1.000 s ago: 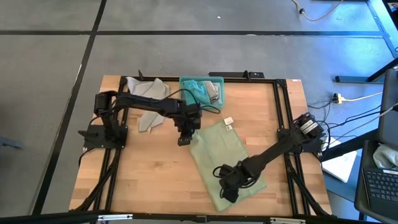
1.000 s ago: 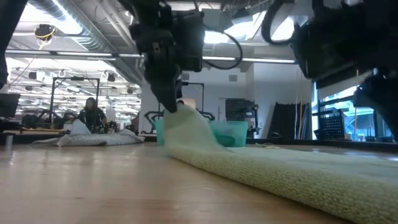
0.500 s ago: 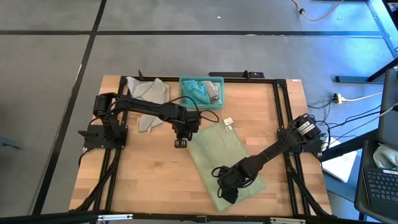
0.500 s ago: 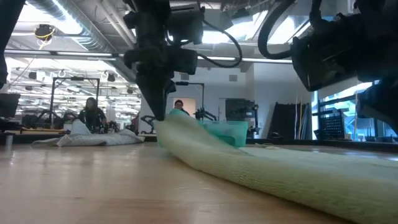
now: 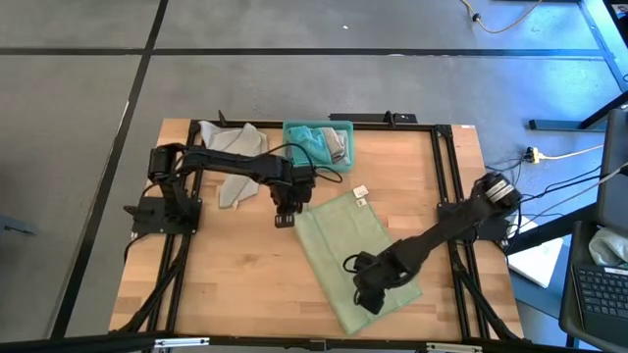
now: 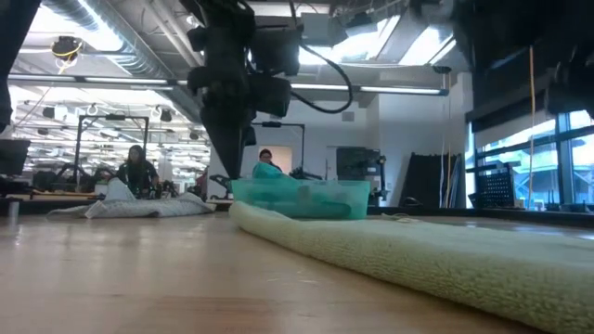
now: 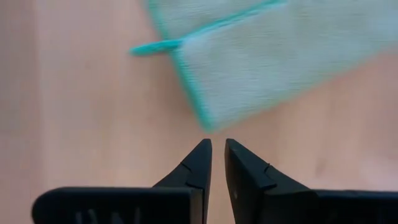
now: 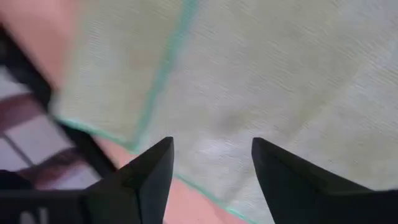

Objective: Fold microfiber towels
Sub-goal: Fold the green towel

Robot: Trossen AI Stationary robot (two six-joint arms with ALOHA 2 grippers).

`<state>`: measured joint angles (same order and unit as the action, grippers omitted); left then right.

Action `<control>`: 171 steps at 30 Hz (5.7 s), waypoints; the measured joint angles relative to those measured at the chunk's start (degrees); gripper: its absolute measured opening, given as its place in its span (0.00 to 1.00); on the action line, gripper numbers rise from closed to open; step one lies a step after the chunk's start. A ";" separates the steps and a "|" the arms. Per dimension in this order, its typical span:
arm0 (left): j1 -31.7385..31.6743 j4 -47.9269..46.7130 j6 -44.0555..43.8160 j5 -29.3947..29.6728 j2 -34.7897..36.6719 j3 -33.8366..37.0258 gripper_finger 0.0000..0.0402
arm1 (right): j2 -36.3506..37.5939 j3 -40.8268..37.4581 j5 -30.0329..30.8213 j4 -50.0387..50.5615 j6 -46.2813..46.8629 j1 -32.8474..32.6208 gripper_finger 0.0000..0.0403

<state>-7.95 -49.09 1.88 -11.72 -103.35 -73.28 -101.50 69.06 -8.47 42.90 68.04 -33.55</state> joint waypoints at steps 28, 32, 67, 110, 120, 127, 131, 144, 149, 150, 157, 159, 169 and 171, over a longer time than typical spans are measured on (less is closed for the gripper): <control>6.78 12.23 3.18 -0.64 -0.76 0.04 0.07 | -11.61 0.31 -9.73 1.84 10.25 1.44 0.55; 6.80 10.38 3.21 0.49 0.70 0.04 0.03 | -11.96 0.31 -10.33 3.27 -0.44 2.91 0.54; 2.44 11.41 7.61 0.87 0.79 0.53 0.04 | -5.96 4.28 -14.94 5.75 1.45 1.60 0.55; 7.75 10.35 -2.22 -9.80 3.78 4.52 0.03 | 13.61 -32.79 5.32 -38.61 38.29 -8.71 0.53; 7.75 11.27 -4.52 -9.78 3.78 4.52 0.03 | 13.04 -33.88 5.88 -43.22 39.44 -8.75 0.53; 7.72 11.60 -4.47 -9.47 3.78 4.52 0.03 | 12.99 -33.88 5.81 -45.82 39.44 -8.74 0.53; 7.72 11.64 -4.38 -9.36 3.78 4.52 0.03 | 12.99 -33.86 5.65 -46.37 39.42 -8.75 0.53; 7.72 11.64 -4.31 -9.32 3.78 4.52 0.03 | 7.19 -33.86 5.81 -55.64 39.35 -8.75 0.50; 7.72 11.66 -3.89 -9.30 3.78 4.52 0.03 | 7.14 -33.86 5.86 -55.40 38.67 -8.75 0.39; 7.72 11.66 -3.66 -9.31 3.77 4.52 0.03 | 7.14 -33.86 5.86 -55.39 38.49 -8.75 0.37; 7.27 11.69 -1.81 -8.29 3.76 4.50 0.03 | 7.14 -33.86 5.36 -55.37 37.71 -8.73 0.22; 6.96 11.69 0.25 -8.24 3.76 4.50 0.03 | 7.14 -33.85 4.20 -55.48 36.36 -8.75 0.17; 6.19 13.42 15.93 -6.78 3.72 3.22 0.03 | 7.49 -30.65 2.42 -53.90 27.65 -8.78 0.03; 6.26 14.78 19.32 -7.10 3.72 2.12 0.03 | 7.49 -29.68 2.40 -52.63 26.23 -8.78 0.03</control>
<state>-1.69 -34.31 21.20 -18.82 -99.63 -71.15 -94.02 39.37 -6.07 -9.73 94.28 -42.33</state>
